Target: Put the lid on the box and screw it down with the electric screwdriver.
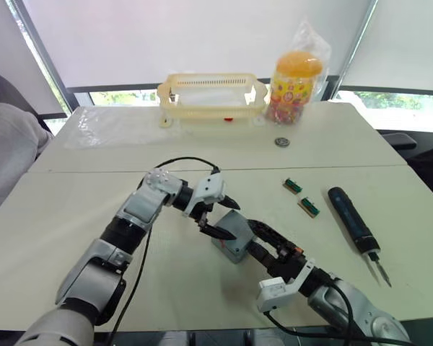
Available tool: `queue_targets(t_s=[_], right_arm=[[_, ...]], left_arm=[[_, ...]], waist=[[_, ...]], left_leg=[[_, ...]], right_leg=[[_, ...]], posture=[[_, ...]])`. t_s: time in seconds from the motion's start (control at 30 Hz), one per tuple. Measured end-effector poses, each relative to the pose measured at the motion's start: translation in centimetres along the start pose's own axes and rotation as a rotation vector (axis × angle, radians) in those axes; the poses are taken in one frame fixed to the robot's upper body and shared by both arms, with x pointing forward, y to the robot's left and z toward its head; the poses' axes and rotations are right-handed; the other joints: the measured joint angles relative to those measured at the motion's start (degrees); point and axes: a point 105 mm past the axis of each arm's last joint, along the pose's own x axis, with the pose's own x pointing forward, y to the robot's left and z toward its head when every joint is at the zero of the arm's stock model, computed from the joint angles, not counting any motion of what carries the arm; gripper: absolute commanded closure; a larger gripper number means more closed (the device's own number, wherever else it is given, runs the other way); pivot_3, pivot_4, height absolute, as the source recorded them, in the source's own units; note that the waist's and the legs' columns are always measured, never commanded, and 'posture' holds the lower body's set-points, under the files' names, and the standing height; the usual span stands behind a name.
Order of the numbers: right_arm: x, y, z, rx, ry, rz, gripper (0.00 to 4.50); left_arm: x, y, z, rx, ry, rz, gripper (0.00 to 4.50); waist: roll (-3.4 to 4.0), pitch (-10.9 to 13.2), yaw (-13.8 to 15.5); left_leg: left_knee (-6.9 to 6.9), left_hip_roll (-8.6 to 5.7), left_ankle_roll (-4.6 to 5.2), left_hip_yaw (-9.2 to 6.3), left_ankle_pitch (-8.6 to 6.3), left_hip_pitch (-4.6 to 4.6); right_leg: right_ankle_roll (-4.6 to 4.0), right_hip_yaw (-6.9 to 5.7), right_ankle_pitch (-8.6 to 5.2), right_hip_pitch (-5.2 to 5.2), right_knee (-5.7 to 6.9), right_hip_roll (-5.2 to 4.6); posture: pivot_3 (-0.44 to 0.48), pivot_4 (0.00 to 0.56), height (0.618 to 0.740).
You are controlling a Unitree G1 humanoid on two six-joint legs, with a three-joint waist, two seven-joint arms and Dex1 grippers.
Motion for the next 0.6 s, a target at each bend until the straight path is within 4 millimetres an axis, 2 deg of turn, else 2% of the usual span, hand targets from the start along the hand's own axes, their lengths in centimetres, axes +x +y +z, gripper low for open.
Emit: queue_targets(t_s=[0.6], right_arm=[[-1.1,0.1,-0.7,-0.035,-0.019,0.031,0.07]], left_arm=[[0.5,-0.2,-0.7,0.009,-0.009,0.006,0.29]], waist=[[-0.06,-0.1,0.2]], left_leg=[[-0.05,-0.01,0.03,0.02,-0.02,0.21]], right_leg=[[-0.12,0.01,-0.09,0.24,-0.07,-0.03]], posture=[[0.0,0.15,0.74]])
